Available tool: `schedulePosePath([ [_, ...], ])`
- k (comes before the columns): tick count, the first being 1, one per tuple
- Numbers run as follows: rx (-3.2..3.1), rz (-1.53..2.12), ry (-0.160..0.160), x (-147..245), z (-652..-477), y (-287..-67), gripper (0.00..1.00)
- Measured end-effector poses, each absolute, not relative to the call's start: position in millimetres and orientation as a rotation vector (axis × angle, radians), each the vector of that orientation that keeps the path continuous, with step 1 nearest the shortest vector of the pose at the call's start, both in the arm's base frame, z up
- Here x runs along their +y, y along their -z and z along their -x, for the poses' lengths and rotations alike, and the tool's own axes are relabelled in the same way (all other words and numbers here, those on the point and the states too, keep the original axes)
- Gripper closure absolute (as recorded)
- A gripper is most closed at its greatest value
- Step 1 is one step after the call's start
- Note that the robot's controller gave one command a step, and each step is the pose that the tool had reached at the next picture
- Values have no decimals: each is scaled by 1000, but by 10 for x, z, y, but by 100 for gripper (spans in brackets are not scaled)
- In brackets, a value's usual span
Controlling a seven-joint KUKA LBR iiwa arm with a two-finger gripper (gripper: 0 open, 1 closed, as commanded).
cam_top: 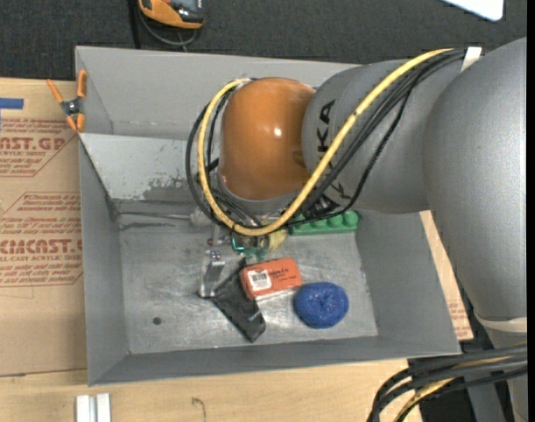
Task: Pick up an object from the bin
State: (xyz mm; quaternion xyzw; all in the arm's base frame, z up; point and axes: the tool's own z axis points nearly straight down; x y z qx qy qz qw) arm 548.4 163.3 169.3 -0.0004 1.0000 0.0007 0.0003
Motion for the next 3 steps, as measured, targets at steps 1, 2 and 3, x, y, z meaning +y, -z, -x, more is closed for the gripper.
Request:
schedulePosePath([
  [1, 3132, 170, -5, 1395, -5284, -1672, 0],
  [2, 3113, 437, 1, 1009, -5126, -1580, 0],
  [3, 3095, 487, -1, 996, -5131, -1142, 0],
])
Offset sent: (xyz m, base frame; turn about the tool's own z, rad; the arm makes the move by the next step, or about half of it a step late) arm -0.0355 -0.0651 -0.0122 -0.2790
